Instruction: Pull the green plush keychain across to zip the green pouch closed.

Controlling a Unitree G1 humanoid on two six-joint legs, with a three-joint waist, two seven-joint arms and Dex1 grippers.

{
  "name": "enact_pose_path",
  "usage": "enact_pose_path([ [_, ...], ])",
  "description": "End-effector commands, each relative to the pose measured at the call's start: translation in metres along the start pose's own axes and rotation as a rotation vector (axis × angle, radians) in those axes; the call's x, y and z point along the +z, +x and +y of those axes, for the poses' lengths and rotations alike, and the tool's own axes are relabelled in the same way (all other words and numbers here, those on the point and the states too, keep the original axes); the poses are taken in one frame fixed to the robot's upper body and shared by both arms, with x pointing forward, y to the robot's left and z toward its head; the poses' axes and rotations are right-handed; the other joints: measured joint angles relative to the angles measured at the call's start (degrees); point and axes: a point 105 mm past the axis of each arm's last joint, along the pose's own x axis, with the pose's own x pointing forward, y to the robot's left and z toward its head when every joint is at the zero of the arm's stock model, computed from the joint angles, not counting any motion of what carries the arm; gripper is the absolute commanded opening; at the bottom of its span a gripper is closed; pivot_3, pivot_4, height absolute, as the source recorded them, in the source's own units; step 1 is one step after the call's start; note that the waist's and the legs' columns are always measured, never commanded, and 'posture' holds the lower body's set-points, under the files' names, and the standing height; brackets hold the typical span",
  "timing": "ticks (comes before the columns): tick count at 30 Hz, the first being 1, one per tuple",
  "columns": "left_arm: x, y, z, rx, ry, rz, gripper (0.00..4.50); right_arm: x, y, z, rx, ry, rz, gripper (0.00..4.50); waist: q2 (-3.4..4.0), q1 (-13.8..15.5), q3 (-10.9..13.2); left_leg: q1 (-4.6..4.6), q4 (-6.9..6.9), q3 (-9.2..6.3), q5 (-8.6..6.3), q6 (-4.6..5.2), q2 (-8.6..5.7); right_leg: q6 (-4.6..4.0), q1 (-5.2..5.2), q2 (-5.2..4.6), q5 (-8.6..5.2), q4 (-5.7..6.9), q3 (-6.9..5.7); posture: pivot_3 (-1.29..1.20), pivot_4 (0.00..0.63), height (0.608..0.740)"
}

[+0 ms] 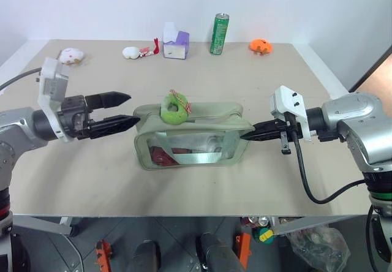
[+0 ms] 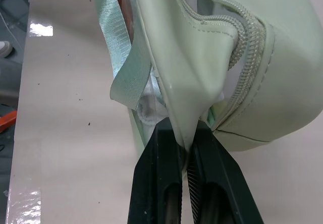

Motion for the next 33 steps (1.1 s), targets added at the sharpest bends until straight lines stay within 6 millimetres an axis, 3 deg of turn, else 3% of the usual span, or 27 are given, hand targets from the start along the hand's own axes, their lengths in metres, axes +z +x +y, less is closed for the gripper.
enact_pose_path([
  [1, -0.016, 0.005, -0.007, -0.015, 0.021, 0.093, 4.47, 0.009, -0.003, -0.001, -0.01, -0.041, -0.018, 0.0, 0.0, 0.0, 0.0, 0.01, 0.0, 0.0, 0.0, 0.0, 0.0, 0.0, 0.0, 0.01, 0.0, 0.0, 0.0, 0.0, 0.15, 0.74],
  [9, -0.032, 0.012, 0.004, 0.018, -0.027, 0.1, 4.47, 0.009, -0.005, 0.0, -0.017, -0.039, -0.012, 0.0, 0.0, 0.0, 0.0, -0.01, -0.01, 0.0, 0.0, 0.0, 0.02, -0.02, -0.02, 0.04, 0.0, 0.01, 0.0, 0.0, 0.15, 0.74],
  [14, -0.032, 0.016, 0.011, 0.038, -0.025, 0.081, 3.1, 0.007, -0.007, 0.001, -0.025, -0.034, -0.003, 0.0, 0.0, 0.0, 0.0, 0.0, -0.01, 0.0, 0.0, 0.0, 0.01, -0.02, -0.01, 0.04, 0.01, 0.01, 0.0, 0.0, 0.15, 0.74],
  [21, -0.029, 0.017, 0.009, 0.011, -0.032, 0.065, 0.56, 0.006, -0.009, 0.001, -0.033, -0.032, 0.0, 0.0, 0.0, 0.0, 0.0, -0.01, -0.01, 0.0, 0.0, 0.0, 0.01, -0.02, -0.02, 0.04, 0.01, 0.01, 0.0, 0.0, 0.15, 0.74],
  [23, -0.029, 0.017, 0.008, 0.009, -0.031, 0.065, 0.01, 0.007, -0.009, 0.001, -0.034, -0.032, 0.001, 0.0, 0.0, 0.0, 0.0, -0.01, -0.01, 0.0, 0.0, 0.0, 0.01, -0.02, -0.02, 0.03, 0.01, 0.01, 0.0, 0.0, 0.15, 0.74],
  [28, -0.028, 0.018, 0.008, 0.011, -0.023, 0.064, 0.01, 0.006, -0.009, -0.001, -0.042, -0.033, 0.001, 0.0, 0.0, 0.0, 0.0, -0.01, -0.01, -0.01, 0.0, 0.0, 0.01, -0.02, -0.02, 0.04, 0.01, 0.01, 0.0, 0.0, 0.15, 0.74],
  [33, -0.03, 0.019, 0.011, 0.02, -0.019, 0.067, 0.01, 0.013, -0.013, -0.02, -0.134, -0.012, -0.065, 0.0, 0.0, 0.0, 0.0, -0.01, 0.01, 0.01, 0.0, 0.0, 0.01, -0.01, -0.01, 0.03, 0.01, 0.01, 0.01, 0.0, 0.15, 0.74],
])
